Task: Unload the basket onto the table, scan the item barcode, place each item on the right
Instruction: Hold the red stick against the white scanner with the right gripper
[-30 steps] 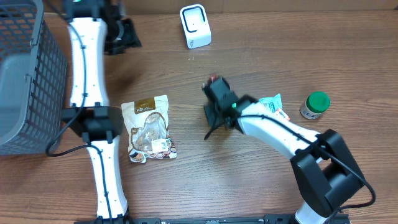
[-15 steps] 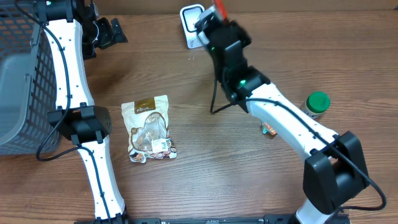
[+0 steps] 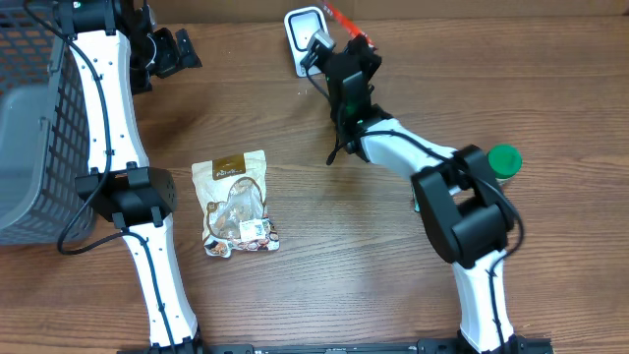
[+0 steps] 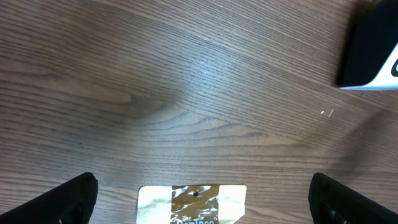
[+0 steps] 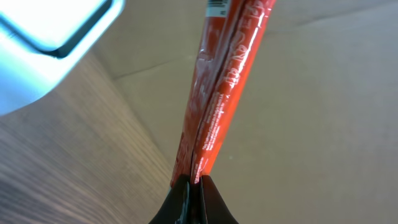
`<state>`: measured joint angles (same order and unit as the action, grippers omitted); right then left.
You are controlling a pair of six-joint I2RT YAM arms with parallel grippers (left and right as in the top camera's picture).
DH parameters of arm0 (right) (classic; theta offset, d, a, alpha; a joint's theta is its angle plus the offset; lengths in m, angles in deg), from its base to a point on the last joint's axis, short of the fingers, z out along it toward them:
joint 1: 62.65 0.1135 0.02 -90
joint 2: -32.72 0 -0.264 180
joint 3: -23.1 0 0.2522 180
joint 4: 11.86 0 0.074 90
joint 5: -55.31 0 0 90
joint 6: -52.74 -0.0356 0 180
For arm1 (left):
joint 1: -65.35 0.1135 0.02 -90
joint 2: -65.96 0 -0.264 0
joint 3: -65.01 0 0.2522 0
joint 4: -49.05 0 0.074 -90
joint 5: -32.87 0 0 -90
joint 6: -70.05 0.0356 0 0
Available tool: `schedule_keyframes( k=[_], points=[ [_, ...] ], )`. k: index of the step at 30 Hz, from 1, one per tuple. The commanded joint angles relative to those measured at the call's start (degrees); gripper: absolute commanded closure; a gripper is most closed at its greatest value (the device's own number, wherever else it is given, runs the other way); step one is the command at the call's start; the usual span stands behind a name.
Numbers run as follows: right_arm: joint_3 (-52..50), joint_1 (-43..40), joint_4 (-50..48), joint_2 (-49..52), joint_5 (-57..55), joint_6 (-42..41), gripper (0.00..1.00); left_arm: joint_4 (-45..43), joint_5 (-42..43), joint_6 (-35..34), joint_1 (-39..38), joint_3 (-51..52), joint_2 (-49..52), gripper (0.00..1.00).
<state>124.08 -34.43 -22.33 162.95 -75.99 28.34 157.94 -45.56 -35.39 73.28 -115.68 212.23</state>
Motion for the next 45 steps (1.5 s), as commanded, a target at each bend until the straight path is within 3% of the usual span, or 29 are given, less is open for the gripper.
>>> schedule_keyframes(
  k=[1,17,24,45],
  points=[
    [2.29,0.33,-1.73,3.13,-1.51,5.01,0.97,0.00,-0.15,0.22,-0.11,-1.01,-0.39,0.00],
    [5.66,1.38,-1.77,6.56,4.15,4.98,0.97,0.00,-0.15,0.22,-0.11,-1.03,-0.39,0.00],
    [18.16,1.31,9.49,6.58,8.28,6.05,0.96,0.00,-0.15,0.22,-0.11,-1.03,-0.39,0.00],
    [18.16,1.01,18.16,13.81,2.36,5.20,0.97,0.00,-0.15,0.22,-0.11,-1.03,-0.39,0.00]
  ],
)
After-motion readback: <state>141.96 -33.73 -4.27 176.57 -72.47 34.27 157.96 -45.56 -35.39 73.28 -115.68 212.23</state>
